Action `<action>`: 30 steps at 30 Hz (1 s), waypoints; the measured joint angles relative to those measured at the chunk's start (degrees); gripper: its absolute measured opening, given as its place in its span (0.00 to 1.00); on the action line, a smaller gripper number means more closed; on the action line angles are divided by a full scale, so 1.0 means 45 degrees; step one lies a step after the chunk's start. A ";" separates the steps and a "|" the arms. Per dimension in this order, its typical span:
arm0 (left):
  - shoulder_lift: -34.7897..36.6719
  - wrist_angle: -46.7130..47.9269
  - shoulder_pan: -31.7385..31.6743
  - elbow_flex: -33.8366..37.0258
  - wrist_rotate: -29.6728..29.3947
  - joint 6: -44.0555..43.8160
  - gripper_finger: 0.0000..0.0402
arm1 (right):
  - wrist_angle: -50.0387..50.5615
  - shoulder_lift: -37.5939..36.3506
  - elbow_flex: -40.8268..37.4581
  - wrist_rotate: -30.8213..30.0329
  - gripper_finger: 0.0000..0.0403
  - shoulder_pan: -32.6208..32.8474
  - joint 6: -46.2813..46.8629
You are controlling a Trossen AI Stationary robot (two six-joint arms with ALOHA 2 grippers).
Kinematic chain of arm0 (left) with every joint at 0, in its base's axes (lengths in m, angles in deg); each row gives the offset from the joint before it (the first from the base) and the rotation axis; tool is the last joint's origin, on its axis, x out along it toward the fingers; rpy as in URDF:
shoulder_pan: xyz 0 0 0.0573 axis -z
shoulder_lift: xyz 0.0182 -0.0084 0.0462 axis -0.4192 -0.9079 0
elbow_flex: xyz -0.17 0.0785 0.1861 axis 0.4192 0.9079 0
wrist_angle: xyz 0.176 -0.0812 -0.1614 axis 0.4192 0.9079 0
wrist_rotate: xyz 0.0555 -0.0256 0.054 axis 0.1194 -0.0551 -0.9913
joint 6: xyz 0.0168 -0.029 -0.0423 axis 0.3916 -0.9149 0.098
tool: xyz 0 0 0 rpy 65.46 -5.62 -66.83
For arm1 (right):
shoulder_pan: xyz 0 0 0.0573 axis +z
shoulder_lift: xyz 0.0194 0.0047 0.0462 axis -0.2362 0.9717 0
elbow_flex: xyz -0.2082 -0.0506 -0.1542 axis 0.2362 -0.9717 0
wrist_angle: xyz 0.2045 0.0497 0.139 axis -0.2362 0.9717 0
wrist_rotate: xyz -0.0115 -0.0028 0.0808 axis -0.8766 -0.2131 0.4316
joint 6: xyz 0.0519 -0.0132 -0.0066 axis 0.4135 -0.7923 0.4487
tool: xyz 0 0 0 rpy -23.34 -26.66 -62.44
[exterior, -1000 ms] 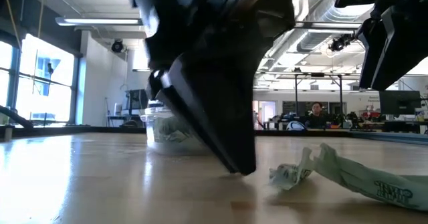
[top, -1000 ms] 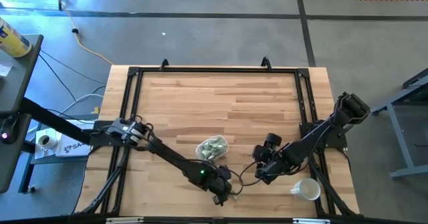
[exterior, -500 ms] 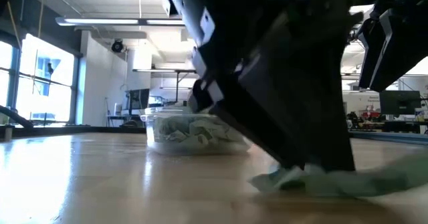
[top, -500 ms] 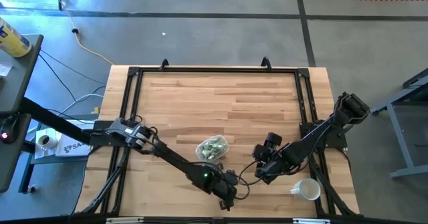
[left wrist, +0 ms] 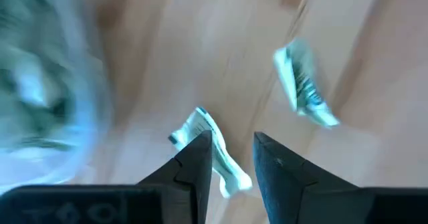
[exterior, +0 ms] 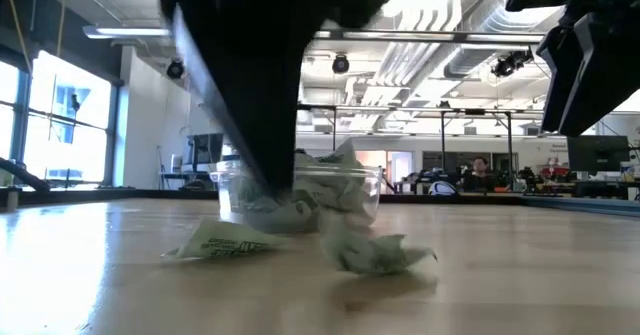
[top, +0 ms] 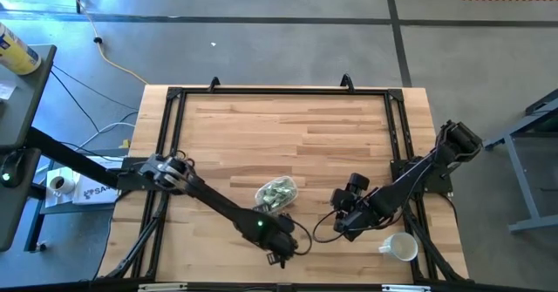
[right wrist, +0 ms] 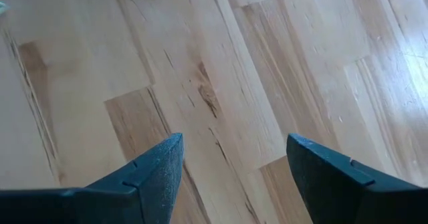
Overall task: Pick and place Stevia / Truvia into bins
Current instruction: Put the green stevia packet into the transparent bin
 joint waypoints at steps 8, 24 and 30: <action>0.0820 0.1287 -0.0288 0.0178 0.0078 -0.2012 0.37 | 0.0090 0.0000 0.0000 -0.0032 0.64 0.0000 -0.0034; 0.0032 0.0589 -0.0100 0.0499 0.1006 -0.5711 0.60 | 0.0406 0.0000 0.0000 0.0040 0.64 -0.0173 -0.0291; -0.0562 0.0098 -0.0186 0.0499 0.1638 -0.5774 0.60 | 0.0494 0.0000 -0.0010 0.0379 0.64 -0.0561 -0.0384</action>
